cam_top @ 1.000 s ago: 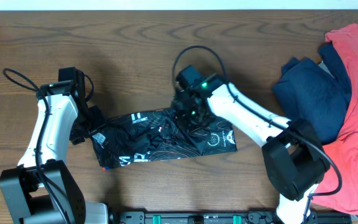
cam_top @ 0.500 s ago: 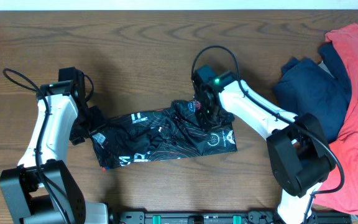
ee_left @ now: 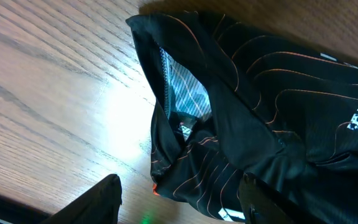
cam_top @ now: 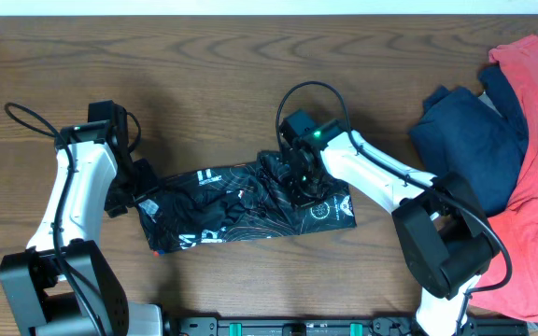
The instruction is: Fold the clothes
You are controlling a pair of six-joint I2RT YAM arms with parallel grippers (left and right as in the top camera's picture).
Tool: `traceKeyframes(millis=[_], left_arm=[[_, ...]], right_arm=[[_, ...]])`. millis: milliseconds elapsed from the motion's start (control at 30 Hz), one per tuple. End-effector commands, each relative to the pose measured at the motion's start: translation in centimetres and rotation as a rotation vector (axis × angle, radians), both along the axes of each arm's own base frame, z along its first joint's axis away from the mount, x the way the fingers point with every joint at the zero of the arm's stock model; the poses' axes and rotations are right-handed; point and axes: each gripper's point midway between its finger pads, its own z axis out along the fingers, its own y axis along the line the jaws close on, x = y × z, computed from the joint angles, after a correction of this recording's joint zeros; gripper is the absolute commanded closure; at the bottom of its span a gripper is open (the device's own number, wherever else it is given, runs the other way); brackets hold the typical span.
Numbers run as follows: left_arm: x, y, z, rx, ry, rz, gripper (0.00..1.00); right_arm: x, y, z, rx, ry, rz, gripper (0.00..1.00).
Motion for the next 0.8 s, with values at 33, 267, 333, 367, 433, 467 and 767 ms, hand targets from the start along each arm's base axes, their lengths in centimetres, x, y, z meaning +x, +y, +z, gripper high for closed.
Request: traceKeyframes(millis=[33, 267, 333, 367, 433, 467, 767], left_arm=[[0.0, 0.1, 0.2, 0.002, -0.001, 0.012, 0.37], [-0.1, 0.1, 0.2, 0.001, 0.004, 0.012, 0.33], [-0.2, 0.1, 0.2, 0.001, 0.007, 0.012, 0.30], [-0.3, 0.1, 0.2, 0.001, 0.010, 0.012, 0.28], [-0.4, 0.1, 0.2, 0.000, 0.014, 0.012, 0.26], [-0.5, 0.0, 0.0, 0.000, 0.019, 0.012, 0.25], [-1.7, 0.1, -2.3, -0.009, 0.041, -0.034, 0.18]], right_arm=[[-4.6, 4.9, 3.5, 0.373, 0.122, 0.275, 0.98], [-6.7, 4.2, 3.0, 0.312, 0.128, 0.415, 0.75], [-5.3, 3.1, 2.0, 0.198, 0.094, 0.331, 0.73], [-4.4, 2.3, 1.5, 0.128, 0.069, 0.271, 0.73], [-2.7, 0.6, 1.0, 0.011, 0.018, 0.175, 0.72], [-1.5, -0.6, 1.0, -0.056, -0.018, 0.109, 0.73], [3.2, -4.8, 3.8, -0.127, -0.167, -0.111, 0.69]])
